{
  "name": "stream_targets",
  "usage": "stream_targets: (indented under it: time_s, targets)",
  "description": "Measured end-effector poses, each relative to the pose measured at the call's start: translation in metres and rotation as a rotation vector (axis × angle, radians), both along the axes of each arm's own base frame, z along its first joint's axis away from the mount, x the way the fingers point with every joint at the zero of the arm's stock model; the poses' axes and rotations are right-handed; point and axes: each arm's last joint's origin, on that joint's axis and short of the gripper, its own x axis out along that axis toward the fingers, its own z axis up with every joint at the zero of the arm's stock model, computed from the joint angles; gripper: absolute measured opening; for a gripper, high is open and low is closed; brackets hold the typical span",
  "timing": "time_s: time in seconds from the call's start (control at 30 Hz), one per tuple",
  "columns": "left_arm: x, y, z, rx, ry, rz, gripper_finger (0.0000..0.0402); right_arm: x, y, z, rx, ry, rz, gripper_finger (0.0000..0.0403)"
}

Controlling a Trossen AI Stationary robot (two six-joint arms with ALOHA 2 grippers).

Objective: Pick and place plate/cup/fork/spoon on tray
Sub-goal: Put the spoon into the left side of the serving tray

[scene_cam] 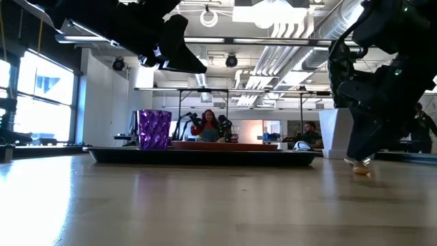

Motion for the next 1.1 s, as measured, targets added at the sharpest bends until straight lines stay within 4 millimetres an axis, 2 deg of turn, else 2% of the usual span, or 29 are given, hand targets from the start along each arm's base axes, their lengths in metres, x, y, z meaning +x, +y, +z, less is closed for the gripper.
stream_targets:
  time_s: [1.1]
  targets:
    - [0.0002, -0.0002, -0.0003, -0.024, -0.011, -0.004, 0.0082, -0.0013, 0.0057, -0.0001, 0.008, 0.022, 0.079, 0.0107]
